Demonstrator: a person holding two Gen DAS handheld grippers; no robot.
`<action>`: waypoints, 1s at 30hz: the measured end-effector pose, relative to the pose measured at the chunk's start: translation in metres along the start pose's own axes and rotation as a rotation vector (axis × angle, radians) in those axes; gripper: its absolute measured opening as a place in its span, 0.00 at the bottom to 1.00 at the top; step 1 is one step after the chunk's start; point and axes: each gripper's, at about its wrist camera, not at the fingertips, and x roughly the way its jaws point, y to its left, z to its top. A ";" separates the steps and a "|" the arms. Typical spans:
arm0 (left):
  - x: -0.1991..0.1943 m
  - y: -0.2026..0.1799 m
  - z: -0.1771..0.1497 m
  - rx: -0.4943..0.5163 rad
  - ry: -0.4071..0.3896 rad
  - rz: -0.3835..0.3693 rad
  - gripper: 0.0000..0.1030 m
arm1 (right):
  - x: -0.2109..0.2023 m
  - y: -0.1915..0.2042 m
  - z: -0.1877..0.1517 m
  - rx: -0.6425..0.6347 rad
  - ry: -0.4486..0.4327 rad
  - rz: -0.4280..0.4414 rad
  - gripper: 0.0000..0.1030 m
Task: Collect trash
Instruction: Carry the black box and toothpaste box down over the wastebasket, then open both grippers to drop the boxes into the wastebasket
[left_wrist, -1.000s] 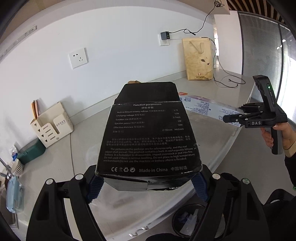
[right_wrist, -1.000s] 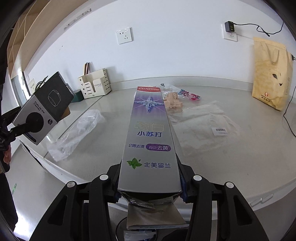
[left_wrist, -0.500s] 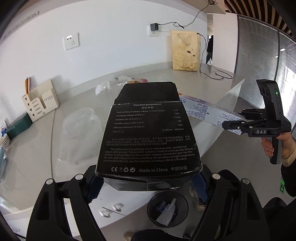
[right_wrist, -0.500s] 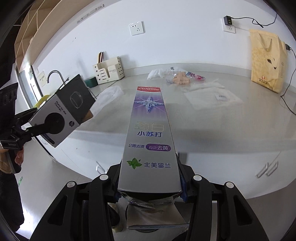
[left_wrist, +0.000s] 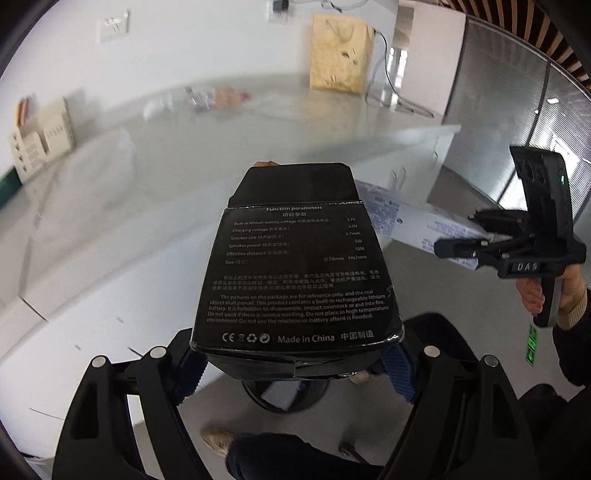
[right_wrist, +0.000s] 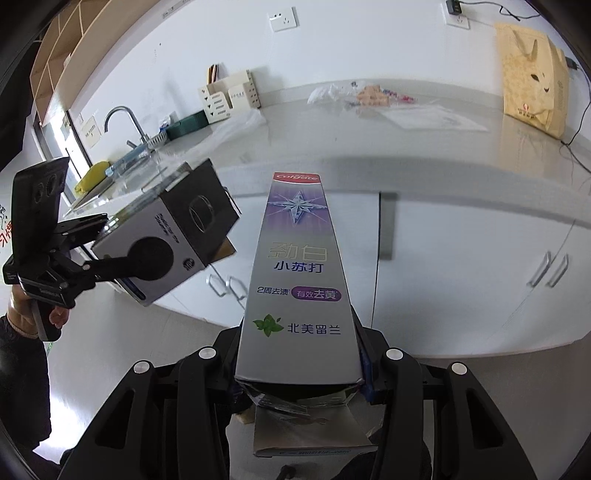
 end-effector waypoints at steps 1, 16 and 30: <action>0.009 -0.003 -0.007 0.000 0.018 -0.003 0.77 | 0.004 -0.001 -0.005 0.004 0.012 -0.002 0.48; 0.205 0.034 -0.102 -0.175 0.342 -0.069 0.77 | 0.151 -0.033 -0.064 0.029 0.312 0.037 0.48; 0.340 0.078 -0.166 -0.344 0.594 -0.103 0.78 | 0.309 -0.062 -0.110 0.000 0.635 0.101 0.48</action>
